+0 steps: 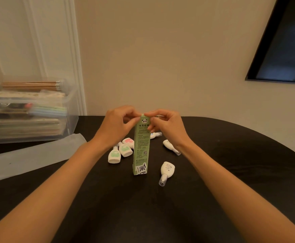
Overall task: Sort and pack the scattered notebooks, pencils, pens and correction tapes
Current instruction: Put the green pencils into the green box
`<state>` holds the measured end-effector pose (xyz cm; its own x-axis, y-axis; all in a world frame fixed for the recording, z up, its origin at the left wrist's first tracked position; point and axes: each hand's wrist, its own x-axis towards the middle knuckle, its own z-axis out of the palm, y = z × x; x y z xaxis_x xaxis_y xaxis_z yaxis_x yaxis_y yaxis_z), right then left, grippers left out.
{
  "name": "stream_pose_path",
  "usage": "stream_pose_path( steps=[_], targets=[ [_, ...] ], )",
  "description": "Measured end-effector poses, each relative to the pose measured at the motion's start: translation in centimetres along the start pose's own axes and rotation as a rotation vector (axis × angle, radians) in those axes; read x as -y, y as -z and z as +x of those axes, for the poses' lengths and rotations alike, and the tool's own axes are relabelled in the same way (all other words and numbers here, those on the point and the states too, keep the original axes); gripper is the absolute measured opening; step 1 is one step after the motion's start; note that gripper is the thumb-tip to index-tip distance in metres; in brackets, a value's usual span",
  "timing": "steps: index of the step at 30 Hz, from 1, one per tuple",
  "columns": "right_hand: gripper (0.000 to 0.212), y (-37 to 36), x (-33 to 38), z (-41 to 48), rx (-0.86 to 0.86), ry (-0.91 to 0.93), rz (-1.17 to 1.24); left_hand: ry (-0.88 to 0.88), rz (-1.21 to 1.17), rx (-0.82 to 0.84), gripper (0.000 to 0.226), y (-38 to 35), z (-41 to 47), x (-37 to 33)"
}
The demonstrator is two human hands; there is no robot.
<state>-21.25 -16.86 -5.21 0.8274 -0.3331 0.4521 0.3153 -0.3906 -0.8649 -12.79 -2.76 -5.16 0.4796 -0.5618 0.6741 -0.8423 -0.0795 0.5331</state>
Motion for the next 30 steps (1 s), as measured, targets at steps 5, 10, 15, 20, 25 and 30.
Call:
stream_pose_path(
  steps=[5, 10, 15, 20, 25, 30],
  targets=[
    [0.017, -0.2, -0.1, 0.9, -0.006, -0.076, 0.037, 0.276, -0.214, 0.049, 0.052, -0.5, -0.3, 0.7],
    [0.013, -0.6, -0.9, 2.6, -0.179, -0.185, 0.311, 0.45, -0.248, 0.339, 0.054, -1.2, -0.6, 2.8],
    [0.013, -1.1, -1.7, 6.2, -0.232, -0.315, 0.805, 0.588, -0.477, 0.54, 0.037, -1.0, 0.7, 4.9],
    [0.017, -2.0, -2.6, 11.2, -0.254, -0.436, 0.668, 0.625, -0.294, 0.545, 0.068, 1.1, 4.3, 7.5],
    [0.017, -3.1, -1.2, 16.7, -0.116, -0.574, 0.312, 0.582, -0.003, 0.511, 0.044, 4.5, 8.8, 10.3],
    [0.008, -5.2, 2.0, 21.4, 0.042, -0.675, 0.26, 0.549, 0.134, 0.519, 0.036, 9.7, 13.1, 11.1]
  ],
)
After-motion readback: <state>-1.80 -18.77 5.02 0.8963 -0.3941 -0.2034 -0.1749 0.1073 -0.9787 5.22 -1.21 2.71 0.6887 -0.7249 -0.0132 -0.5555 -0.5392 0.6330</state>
